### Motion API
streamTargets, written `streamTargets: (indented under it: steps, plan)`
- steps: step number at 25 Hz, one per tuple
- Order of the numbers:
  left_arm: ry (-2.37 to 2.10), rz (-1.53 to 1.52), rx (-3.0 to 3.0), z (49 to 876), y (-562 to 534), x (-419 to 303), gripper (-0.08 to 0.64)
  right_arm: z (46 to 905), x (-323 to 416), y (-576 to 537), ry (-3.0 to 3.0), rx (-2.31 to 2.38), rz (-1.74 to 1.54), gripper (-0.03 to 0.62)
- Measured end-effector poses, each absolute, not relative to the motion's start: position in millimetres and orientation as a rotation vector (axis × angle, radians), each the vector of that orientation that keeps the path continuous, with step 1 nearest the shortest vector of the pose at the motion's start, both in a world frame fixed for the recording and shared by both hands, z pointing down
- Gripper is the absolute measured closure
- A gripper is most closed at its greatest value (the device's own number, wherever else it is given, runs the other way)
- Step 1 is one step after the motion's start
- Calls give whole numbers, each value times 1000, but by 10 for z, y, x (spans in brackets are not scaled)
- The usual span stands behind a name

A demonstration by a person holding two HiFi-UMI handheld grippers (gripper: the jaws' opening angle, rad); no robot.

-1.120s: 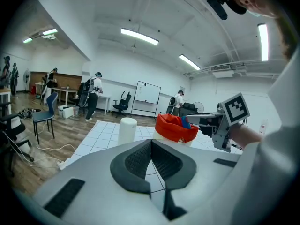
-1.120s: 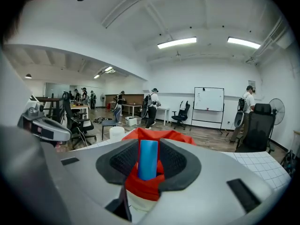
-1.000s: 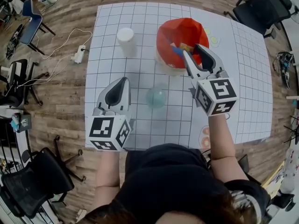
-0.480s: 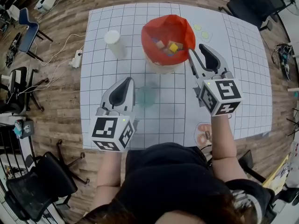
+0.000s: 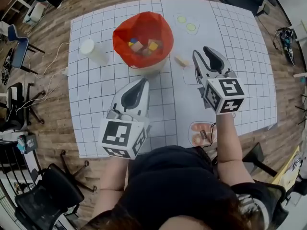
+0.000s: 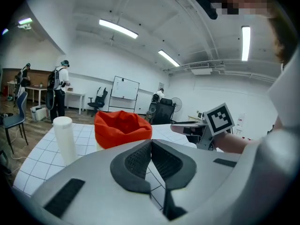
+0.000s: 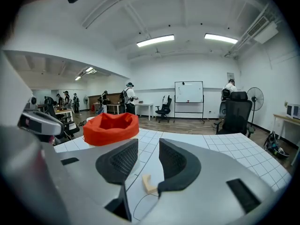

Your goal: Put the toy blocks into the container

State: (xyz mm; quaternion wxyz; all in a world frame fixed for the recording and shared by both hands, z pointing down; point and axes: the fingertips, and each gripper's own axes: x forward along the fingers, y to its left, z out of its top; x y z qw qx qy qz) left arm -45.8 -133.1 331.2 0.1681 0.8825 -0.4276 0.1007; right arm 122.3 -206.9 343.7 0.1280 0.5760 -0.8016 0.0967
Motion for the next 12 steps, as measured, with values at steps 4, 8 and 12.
streamTargets:
  steps: [4,8,12]
  plan:
    - [-1174,325,2529,3389,-1360,-120,532,3690,1369,-2063,-2327,1625,340,440]
    - [-1161,379,2521,3528,-1388,110,532,3941,1430,-2100,-2333,1555,391,437]
    - [-1150,425,2487,3702,-1414,228,532,4191,1396,-2169,-2350,1477,451,432]
